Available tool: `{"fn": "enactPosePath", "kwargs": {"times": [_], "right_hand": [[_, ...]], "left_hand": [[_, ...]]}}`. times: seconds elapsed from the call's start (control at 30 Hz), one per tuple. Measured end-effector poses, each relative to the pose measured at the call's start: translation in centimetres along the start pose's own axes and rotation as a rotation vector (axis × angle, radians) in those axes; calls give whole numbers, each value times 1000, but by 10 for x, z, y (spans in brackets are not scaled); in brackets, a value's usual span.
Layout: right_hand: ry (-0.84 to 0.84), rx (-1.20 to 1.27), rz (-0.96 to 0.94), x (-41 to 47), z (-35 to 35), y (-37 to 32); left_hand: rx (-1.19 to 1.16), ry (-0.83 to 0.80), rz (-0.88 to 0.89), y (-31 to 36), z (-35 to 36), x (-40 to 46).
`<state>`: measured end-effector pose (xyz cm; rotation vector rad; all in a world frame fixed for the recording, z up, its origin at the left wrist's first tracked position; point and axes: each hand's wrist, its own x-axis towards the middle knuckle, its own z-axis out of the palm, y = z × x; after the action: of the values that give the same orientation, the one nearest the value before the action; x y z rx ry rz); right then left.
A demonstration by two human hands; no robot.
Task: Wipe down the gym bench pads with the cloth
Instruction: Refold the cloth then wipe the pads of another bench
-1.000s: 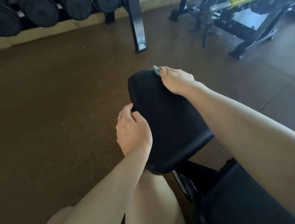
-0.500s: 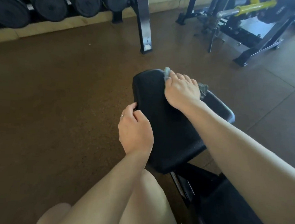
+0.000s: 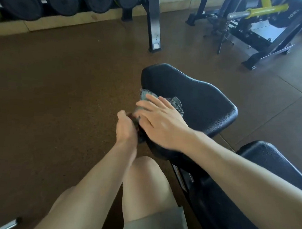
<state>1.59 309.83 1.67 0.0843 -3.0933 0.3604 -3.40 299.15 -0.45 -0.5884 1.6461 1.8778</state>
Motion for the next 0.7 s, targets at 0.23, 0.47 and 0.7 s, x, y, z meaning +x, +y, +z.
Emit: {"fn": "enactPosePath", "kwargs": {"times": [0.23,0.47,0.7], "right_hand": [[-115,-85,37,-97,-1,-1],[23,-52,381,-61,-10,59],[100,2,473,-45,0,25]], "left_hand": [[210,-171,227,32,7,7],[287,-172,205,16,23,-15],[245,-80,318,-2,31,-24]]}}
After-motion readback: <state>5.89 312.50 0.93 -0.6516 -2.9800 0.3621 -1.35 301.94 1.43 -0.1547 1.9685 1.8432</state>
